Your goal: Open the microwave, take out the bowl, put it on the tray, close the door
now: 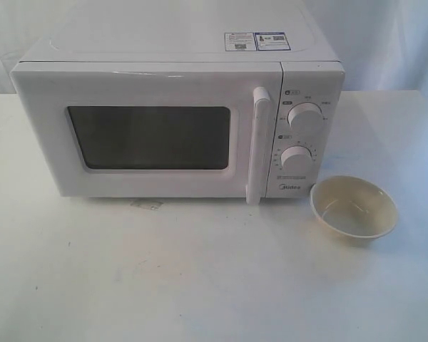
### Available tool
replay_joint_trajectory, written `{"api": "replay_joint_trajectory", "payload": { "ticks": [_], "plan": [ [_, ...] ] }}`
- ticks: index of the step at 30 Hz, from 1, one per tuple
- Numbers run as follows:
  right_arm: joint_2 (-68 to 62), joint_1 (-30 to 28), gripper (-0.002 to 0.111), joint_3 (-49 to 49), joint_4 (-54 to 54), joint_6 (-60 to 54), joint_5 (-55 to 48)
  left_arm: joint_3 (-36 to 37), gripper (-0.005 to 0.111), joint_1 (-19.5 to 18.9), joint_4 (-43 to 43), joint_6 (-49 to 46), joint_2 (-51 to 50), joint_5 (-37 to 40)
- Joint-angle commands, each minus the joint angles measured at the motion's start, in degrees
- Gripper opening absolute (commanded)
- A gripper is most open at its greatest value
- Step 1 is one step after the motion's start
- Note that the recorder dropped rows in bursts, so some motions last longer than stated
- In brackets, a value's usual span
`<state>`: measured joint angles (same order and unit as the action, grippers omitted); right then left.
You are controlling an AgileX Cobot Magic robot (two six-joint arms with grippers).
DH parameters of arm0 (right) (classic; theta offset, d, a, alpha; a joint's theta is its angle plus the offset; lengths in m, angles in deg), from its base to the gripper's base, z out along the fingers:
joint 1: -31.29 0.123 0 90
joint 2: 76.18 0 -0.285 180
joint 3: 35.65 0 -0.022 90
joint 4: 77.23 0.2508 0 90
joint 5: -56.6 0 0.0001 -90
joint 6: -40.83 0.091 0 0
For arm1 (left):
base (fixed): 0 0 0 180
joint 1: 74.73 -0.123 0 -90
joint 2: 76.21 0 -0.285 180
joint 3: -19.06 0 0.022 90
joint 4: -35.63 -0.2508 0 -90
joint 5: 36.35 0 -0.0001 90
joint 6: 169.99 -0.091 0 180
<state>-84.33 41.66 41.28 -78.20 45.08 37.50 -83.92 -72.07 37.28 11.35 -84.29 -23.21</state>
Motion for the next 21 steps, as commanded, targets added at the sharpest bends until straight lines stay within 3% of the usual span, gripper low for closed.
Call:
{"api": "replay_joint_trajectory", "payload": {
  "ticks": [1, 21],
  "plan": [
    [0.35, -0.12, 0.0, 0.29, -0.75, 0.97, -0.95, 0.2, 0.0, -0.26, -0.23, -0.03, 0.29, 0.17],
    [0.35, -5.89, 0.0, 0.29, -0.92, 1.2, -1.47, 0.2, 0.0, -0.26, -0.23, -0.14, 0.29, 0.18]
  ]
}}
